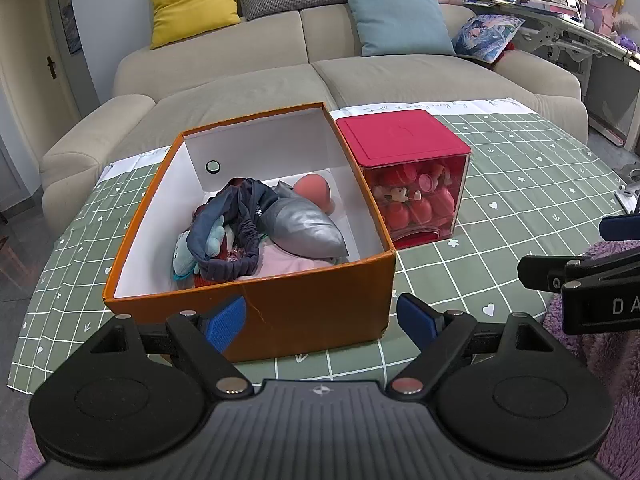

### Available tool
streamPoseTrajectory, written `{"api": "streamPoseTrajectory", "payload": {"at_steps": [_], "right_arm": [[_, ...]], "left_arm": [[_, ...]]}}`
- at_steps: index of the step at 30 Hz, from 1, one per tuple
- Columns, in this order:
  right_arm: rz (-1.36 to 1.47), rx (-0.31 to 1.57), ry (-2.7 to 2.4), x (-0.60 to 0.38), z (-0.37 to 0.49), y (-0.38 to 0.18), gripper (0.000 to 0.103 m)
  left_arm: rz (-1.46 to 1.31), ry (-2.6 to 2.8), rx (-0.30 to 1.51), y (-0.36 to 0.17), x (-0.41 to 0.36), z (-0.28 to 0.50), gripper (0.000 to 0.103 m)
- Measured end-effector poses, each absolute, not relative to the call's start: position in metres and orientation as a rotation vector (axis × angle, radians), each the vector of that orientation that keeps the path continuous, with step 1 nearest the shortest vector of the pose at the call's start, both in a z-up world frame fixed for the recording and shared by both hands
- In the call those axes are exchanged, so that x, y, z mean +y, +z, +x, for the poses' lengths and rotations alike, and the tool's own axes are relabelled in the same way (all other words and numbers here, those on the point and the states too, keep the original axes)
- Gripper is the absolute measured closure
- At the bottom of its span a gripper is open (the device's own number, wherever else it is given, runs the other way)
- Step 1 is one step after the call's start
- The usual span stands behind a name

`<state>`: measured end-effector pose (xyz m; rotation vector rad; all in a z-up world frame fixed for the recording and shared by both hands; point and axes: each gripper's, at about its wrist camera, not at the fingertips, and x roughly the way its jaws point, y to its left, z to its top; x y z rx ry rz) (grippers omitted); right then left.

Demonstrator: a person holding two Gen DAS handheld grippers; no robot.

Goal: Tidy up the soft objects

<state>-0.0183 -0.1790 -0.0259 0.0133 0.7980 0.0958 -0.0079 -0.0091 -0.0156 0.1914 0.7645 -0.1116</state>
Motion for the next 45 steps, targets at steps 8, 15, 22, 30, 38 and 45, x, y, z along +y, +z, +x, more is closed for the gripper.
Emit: {"api": "streamPoseTrajectory", "payload": {"at_steps": [8, 15, 22, 30, 38, 45], "right_arm": [[0.014, 0.798, 0.097, -0.1795, -0.0178, -0.0262, 0.003], [0.015, 0.798, 0.097, -0.1800, -0.0178, -0.0262, 0.003], [0.017, 0.799, 0.096, -0.1799, -0.0174, -0.0268, 0.003], [0.016, 0.799, 0.096, -0.1803, -0.0174, -0.0268, 0.003], [0.018, 0.800, 0.095, -0.1808, -0.0175, -0.0277, 0.003], [0.019, 0.802, 0.094, -0.1808, -0.0177, -0.0288, 0.003]], "left_arm": [[0.191, -0.112, 0.764, -0.0156, -0.0090, -0.0078, 0.003], [0.189, -0.112, 0.764, -0.0157, -0.0088, -0.0078, 0.003], [0.190, -0.112, 0.765, -0.0155, -0.0087, -0.0077, 0.003], [0.188, -0.113, 0.765, -0.0156, -0.0085, -0.0078, 0.003], [0.184, -0.111, 0.766, -0.0158, -0.0087, -0.0082, 0.003], [0.181, -0.109, 0.767, -0.0156, -0.0092, -0.0086, 0.003]]}}
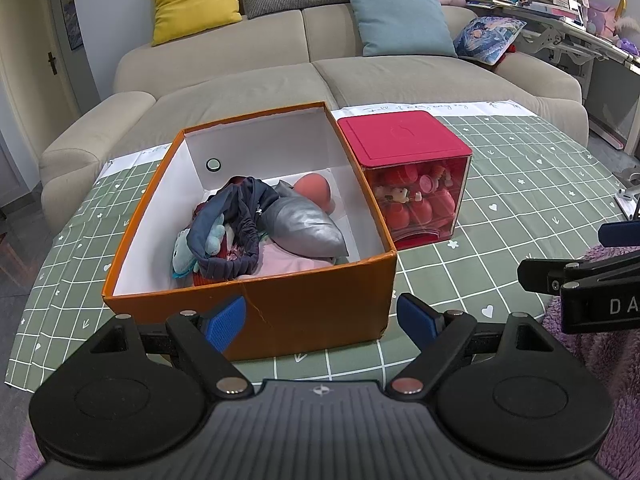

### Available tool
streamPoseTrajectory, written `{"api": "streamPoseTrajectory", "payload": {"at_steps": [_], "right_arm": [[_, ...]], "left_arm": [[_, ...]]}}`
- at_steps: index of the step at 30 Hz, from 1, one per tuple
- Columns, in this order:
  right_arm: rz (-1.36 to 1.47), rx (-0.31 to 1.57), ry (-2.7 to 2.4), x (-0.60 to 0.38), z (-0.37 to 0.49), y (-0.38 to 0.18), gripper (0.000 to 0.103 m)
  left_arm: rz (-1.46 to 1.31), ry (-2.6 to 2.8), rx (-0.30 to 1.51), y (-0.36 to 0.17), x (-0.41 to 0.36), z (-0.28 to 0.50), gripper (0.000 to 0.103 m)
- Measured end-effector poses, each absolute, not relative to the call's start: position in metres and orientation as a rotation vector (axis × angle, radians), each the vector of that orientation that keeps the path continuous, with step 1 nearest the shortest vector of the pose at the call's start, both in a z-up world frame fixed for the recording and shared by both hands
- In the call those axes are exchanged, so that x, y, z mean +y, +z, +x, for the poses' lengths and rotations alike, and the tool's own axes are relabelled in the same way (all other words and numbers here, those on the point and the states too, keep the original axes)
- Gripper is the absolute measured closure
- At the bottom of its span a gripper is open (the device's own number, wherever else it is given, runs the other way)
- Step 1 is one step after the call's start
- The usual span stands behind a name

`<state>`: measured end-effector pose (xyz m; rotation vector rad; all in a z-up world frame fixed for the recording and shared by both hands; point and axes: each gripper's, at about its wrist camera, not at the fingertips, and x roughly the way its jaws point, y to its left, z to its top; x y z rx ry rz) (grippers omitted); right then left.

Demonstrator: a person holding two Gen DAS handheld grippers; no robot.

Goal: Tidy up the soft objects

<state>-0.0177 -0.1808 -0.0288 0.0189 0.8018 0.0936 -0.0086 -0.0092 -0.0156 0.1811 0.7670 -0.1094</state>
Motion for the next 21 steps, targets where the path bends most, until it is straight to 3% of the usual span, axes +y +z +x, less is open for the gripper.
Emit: {"api": "streamPoseTrajectory", "payload": {"at_steps": [21], "right_arm": [[0.023, 0.812, 0.088, -0.1783, -0.0170, -0.0310, 0.003]], "left_arm": [[0.167, -0.112, 0.752, -0.0126, -0.0082, -0.0096, 0.003]]}}
